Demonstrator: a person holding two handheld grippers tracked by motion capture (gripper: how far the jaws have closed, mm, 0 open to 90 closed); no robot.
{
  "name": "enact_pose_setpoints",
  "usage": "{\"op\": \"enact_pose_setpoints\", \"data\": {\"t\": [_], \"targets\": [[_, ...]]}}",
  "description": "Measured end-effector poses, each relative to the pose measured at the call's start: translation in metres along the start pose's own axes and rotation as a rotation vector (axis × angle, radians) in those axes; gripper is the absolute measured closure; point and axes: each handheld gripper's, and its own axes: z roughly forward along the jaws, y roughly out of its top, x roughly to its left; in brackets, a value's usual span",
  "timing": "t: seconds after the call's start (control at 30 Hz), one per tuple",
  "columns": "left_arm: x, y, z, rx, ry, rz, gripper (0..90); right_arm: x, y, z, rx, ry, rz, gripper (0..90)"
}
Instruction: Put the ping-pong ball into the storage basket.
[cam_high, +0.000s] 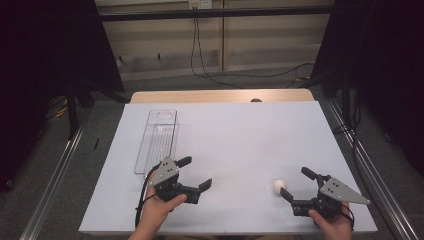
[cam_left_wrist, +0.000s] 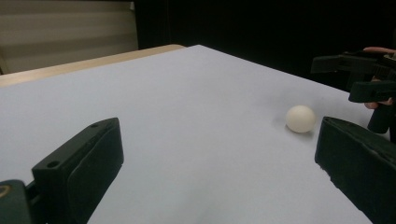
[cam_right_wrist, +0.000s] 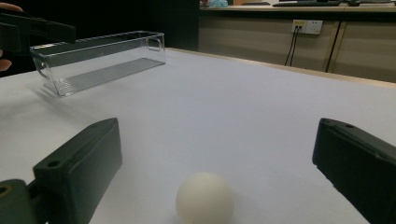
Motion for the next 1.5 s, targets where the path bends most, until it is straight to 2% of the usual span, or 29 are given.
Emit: {"op": "enact_pose_setpoints", "data": {"t": [0.2,0.23,0.3,0.4,0.53,0.57,1.5], "targets": [[-0.003,0.001,0.008,0.019,-0.007,0.011,1.3,0.000,0.000,0.000,-0.003,0.000,-0.001,0.9],[-0.006,0.002,0.012,0.023,-0.018,0.000,1.3,0.000,0.000,0.000,-0.004,-0.001,0.001,1.0],[-0.007,0.002,0.016,0.040,-0.023,0.006,1.3,0.000,0.000,0.001,-0.006,-0.004,-0.001,0.9],[-0.009,0.003,0.021,0.036,-0.027,-0.008,1.4,0.000,0.000,0.000,-0.003,0.003,-0.002,0.9],[-0.010,0.004,0.026,0.053,-0.033,0.003,1.4,0.000,0.000,0.000,-0.003,0.004,-0.005,0.9],[-0.011,0.004,0.027,0.047,-0.029,-0.007,1.4,0.000,0.000,0.000,-0.004,0.005,-0.005,1.0],[-0.018,0.003,0.051,0.092,-0.047,0.009,1.5,0.000,0.001,0.001,-0.004,0.004,-0.008,1.0]]}}
